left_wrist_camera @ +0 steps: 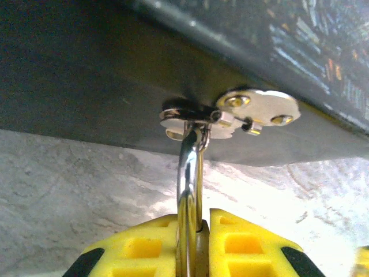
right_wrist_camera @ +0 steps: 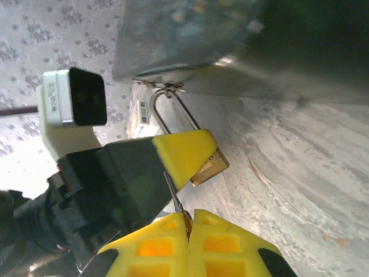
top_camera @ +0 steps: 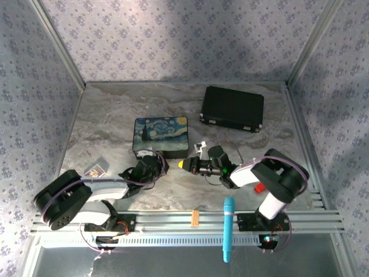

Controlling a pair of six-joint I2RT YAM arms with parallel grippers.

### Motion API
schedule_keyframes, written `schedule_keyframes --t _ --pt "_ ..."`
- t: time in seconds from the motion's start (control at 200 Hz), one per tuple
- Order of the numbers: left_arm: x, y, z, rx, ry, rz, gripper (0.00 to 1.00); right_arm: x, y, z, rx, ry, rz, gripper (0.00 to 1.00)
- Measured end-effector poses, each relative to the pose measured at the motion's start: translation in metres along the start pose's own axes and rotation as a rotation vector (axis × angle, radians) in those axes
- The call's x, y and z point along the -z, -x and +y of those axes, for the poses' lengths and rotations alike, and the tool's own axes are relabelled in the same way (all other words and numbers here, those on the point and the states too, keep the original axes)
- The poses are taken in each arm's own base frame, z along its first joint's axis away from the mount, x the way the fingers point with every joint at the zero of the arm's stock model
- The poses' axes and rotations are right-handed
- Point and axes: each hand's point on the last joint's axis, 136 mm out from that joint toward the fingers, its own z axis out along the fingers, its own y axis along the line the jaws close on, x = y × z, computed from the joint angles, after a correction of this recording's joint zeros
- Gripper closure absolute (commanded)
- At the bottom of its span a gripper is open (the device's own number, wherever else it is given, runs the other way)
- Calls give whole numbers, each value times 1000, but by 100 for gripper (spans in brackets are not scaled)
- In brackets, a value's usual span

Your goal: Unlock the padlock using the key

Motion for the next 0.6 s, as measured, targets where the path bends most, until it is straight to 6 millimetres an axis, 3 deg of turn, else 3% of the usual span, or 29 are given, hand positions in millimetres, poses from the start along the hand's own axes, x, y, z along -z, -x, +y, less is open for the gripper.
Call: schedule_keyframes --t 0.2,0.34,0.505,0.6 --pt "2 1 -7 96 -27 2 100 -12 -8 -9 -90 33 16 100" --pt "2 2 -10 147 -40 4 100 -10 -12 -4 -109 69 13 100" --pt "3 2 -10 207 -52 0 100 -9 -21 -17 -154 58 20 100" --pt "3 1 -7 237 -46 1 100 -10 -28 -15 -151 63 34 100"
